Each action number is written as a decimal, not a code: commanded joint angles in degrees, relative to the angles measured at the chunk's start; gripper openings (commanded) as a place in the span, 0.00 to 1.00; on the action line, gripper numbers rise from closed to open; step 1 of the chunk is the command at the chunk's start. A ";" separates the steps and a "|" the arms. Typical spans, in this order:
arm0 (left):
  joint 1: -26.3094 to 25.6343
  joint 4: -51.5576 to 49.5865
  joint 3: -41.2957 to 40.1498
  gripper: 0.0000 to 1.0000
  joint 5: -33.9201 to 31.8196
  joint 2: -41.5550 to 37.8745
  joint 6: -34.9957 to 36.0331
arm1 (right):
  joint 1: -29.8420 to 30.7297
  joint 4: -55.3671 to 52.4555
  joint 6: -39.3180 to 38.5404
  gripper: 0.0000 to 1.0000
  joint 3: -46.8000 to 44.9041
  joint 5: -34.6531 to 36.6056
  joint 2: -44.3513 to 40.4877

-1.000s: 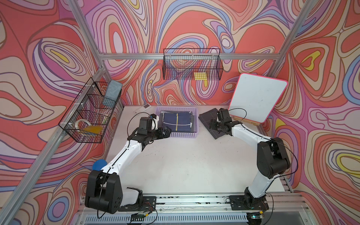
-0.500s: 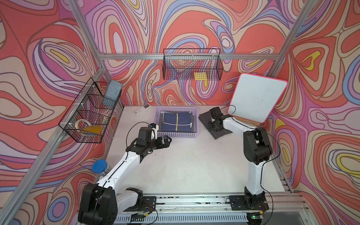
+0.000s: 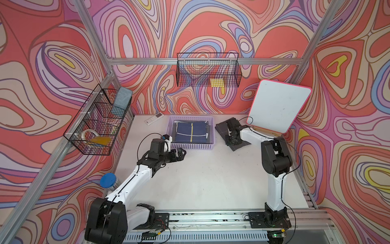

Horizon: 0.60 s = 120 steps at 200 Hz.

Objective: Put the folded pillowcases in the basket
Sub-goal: Move the pillowcase to the center of the board.

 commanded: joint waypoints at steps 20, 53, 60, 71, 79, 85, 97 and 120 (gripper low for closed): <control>-0.17 0.92 -1.32 0.99 0.41 -0.95 -0.11 | 0.10 -1.16 0.43 0.19 -1.69 -0.07 1.18; -0.17 0.99 -1.57 0.99 0.59 -1.15 -0.30 | 0.10 -0.64 0.69 0.01 -4.05 -0.40 -0.24; -0.17 0.99 -1.63 0.99 0.83 -1.28 -0.30 | 0.10 -0.56 0.78 0.00 -4.76 -0.55 -0.77; -0.17 0.91 -1.69 0.99 0.89 -1.58 -0.34 | 0.08 -0.65 1.24 0.00 -6.10 -0.85 -2.11; -0.17 0.75 -1.76 0.99 0.95 -1.85 -0.35 | 0.10 -0.54 1.71 0.00 -7.38 -1.09 -3.36; -0.17 0.73 -1.86 0.99 0.88 -2.08 -0.37 | 0.10 -0.49 2.19 0.00 -8.72 -1.27 -4.50; -0.17 0.73 -2.10 0.99 1.01 -2.54 -0.48 | 0.10 -0.03 3.30 0.00 -11.71 -1.66 -7.04; -0.17 0.56 -2.47 0.99 1.27 -3.40 -0.57 | 0.14 0.65 5.89 0.00 -18.78 -2.69 -12.75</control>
